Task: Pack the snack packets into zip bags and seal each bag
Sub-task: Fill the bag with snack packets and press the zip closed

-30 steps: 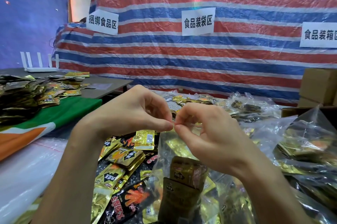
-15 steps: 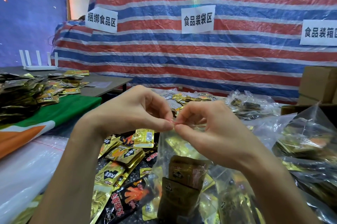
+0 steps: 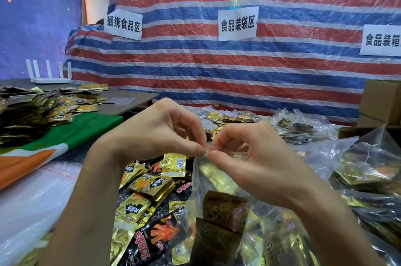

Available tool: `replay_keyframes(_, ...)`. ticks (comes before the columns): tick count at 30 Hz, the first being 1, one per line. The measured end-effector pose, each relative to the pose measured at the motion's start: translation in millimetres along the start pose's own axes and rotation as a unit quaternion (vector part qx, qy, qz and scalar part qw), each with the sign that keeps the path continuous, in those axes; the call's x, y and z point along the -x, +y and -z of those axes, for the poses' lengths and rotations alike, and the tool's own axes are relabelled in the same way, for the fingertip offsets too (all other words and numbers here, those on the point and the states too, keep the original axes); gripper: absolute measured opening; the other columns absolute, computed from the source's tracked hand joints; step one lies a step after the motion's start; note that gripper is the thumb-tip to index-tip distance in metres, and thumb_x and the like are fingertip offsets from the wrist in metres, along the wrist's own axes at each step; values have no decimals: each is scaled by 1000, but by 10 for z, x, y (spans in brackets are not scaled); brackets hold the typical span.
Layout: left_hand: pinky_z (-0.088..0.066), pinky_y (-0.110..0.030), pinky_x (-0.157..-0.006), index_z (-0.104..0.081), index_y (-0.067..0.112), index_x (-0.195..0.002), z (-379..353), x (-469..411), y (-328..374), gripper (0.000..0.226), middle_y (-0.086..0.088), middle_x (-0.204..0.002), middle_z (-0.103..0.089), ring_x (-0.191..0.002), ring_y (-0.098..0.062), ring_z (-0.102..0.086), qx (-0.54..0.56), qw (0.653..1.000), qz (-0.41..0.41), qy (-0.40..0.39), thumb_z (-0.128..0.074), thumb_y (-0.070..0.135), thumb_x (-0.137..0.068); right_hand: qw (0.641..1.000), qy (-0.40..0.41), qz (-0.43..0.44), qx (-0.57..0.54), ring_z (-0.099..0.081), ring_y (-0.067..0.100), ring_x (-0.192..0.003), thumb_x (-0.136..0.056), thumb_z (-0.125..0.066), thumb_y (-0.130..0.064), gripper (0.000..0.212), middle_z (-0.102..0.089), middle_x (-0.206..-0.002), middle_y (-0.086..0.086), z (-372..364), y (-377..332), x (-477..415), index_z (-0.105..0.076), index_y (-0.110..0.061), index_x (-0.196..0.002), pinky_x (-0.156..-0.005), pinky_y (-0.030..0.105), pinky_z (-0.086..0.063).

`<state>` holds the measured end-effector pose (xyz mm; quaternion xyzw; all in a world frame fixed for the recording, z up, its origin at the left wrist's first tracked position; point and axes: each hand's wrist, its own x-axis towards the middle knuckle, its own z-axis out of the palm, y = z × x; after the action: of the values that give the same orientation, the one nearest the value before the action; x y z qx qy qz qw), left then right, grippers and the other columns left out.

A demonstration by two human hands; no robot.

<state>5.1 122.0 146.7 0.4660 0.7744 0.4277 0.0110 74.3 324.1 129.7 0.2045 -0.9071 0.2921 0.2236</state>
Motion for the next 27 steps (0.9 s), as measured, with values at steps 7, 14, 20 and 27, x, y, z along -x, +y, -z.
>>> replay_keyframes(7,-45,-20,-59,-78,18,-82,-7,-11,6,7,-1,-73,-69,-66,-12,-58,-5,1000,25,-19,-79,25,-84,1000,-19,10,10,-63,7,-79,-88,-61,-38,12,-67,-79,-12,-21,-6,3,-64,-29,-83,-74,44,-54)
replay_keyframes(14,-47,-15,-64,-75,8,-82,-9,4,21,6,2,-75,-71,-70,-8,-64,22,999,23,-13,-76,14,-83,1000,-28,-4,11,-64,1,-81,-86,-63,-44,13,-69,-81,-19,39,44,11,-69,-33,-84,-72,35,-54)
replay_keyframes(20,-47,-18,-64,-77,18,-84,-42,-32,28,1,1,-78,-72,-72,-10,-63,2,999,45,-10,-77,19,-85,999,-24,-4,30,-63,6,-77,-81,-60,-41,12,-67,-77,-15,66,29,11,-67,-32,-82,-72,45,-55)
replay_keyframes(27,-46,-14,-59,-76,14,-79,-27,-25,23,12,0,-72,-70,-66,-8,-62,0,999,38,-7,-72,5,-87,999,-22,-19,11,-66,5,-78,-79,-62,-45,17,-70,-79,-18,76,35,20,-71,-32,-84,-71,43,-58)
